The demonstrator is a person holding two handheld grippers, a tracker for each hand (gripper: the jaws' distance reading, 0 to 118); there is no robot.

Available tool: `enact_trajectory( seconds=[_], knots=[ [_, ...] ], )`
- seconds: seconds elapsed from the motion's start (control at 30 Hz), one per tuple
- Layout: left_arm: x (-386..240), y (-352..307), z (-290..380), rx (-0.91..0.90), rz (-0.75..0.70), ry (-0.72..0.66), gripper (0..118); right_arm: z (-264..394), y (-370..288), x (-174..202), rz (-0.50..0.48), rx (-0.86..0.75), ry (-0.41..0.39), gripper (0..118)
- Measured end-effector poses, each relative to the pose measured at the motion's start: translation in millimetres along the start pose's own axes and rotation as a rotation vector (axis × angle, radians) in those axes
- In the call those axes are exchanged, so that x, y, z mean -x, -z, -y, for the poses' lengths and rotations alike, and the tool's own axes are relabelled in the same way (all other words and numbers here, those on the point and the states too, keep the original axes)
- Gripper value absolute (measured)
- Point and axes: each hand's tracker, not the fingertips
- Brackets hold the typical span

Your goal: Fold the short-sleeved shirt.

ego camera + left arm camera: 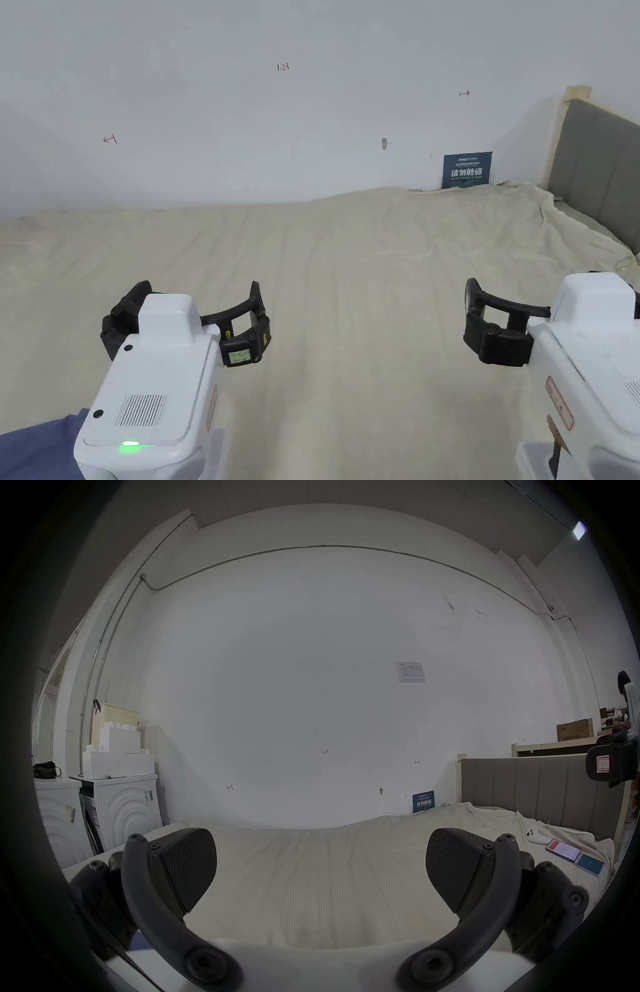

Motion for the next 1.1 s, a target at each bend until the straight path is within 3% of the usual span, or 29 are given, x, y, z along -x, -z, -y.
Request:
enact_trajectory(
  seconds=[0.87,1.1],
  knots=[
    [3.2,-0.3,-1.4,0.0,-0.003,-0.004,118,-3.1,-2.8,5.9,-0.003,0.001,0.005,118],
    [3.3,0.1,-1.0,0.007,0.003,0.001,118,-1.8,-1.7,6.7,0.045,0.012,-0.013,118]
  ],
)
